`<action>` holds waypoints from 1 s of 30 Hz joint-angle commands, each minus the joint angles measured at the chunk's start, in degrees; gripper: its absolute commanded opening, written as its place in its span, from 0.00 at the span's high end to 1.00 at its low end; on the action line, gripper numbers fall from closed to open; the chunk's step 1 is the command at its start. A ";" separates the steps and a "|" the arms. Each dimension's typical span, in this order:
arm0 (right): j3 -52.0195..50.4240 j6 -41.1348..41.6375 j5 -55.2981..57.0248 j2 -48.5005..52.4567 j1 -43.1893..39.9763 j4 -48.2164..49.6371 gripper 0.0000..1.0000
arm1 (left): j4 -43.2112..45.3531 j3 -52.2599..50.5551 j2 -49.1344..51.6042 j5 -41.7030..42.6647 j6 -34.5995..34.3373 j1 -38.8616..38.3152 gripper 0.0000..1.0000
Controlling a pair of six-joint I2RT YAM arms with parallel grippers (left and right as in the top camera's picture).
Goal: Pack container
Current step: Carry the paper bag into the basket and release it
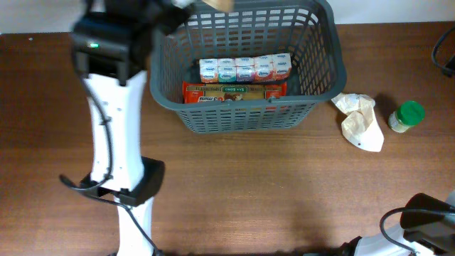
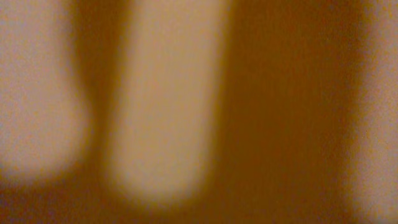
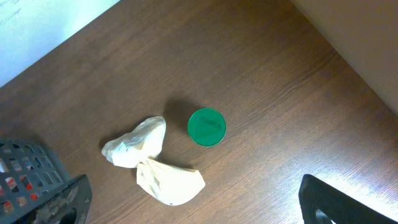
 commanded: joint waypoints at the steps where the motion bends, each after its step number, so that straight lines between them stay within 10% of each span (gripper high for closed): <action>1: 0.63 -0.20 0.31 0.20 -0.04 0.04 0.01 | 0.13 -5.51 -1.18 2.89 9.70 -5.46 0.98; 14: 0.63 -0.20 0.33 0.20 -0.04 0.02 0.01 | 24.13 -49.40 -1.18 11.91 10.82 -15.80 0.98; 16: 0.63 -0.20 0.33 0.20 -0.04 0.02 0.01 | 24.72 -51.17 -1.18 11.91 10.67 -16.55 0.57; 17: 0.63 -0.20 0.33 0.20 -0.04 0.04 0.02 | 24.70 -51.34 -1.18 11.82 10.03 -16.79 0.01; 30: 0.63 -0.20 0.33 0.20 -0.04 0.04 0.01 | 21.00 -36.24 -8.15 -8.61 -20.55 -11.67 0.01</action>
